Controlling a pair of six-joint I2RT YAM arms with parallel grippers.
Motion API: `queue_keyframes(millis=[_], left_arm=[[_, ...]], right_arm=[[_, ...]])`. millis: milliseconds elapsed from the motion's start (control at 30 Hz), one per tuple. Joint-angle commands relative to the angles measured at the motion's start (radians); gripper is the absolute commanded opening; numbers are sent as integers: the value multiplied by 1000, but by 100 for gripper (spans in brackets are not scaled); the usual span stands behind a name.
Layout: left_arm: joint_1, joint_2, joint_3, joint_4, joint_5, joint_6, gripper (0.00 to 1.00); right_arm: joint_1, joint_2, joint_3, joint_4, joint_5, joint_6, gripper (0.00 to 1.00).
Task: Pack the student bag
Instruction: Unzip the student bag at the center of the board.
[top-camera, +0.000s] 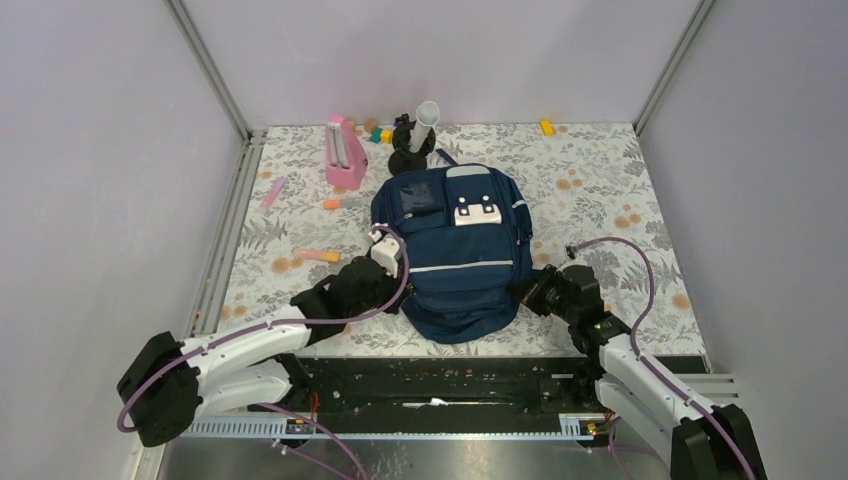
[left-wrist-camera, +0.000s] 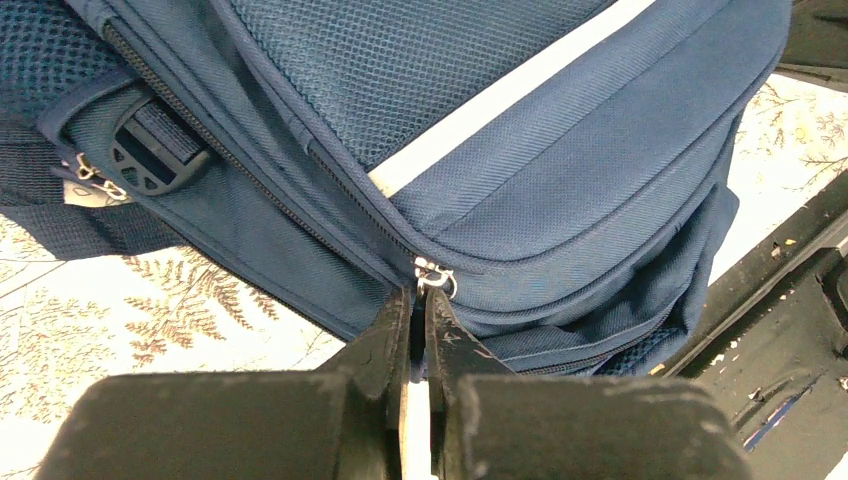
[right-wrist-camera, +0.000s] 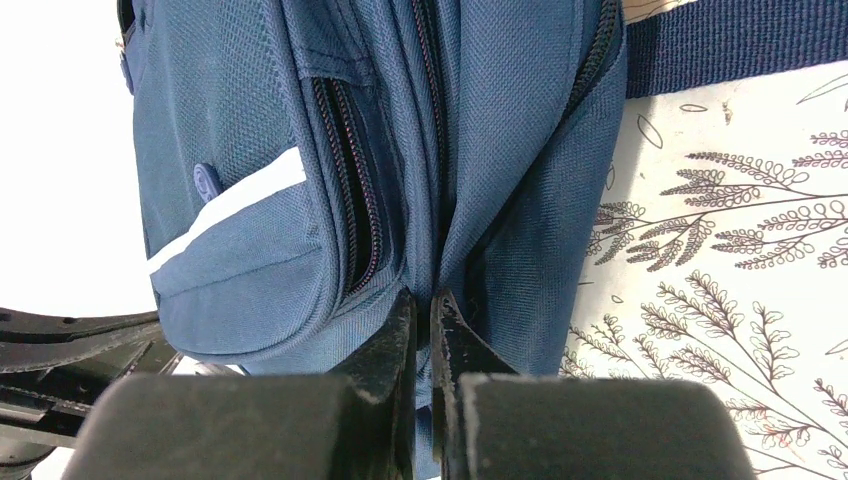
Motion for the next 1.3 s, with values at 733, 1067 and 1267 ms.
queue_keyframes(millis=[733,1067,1267], left_arm=[[288,178,193,82,66,143,0],[258,173,273,-14,94,173,44],[155,36,324,-88,2,224,99]], right_arm=[[1,-96,32,-101,140,-62,0],[1,-150,47,-144,153,-70,0],[1,-176,68,-196,154,-88,0]])
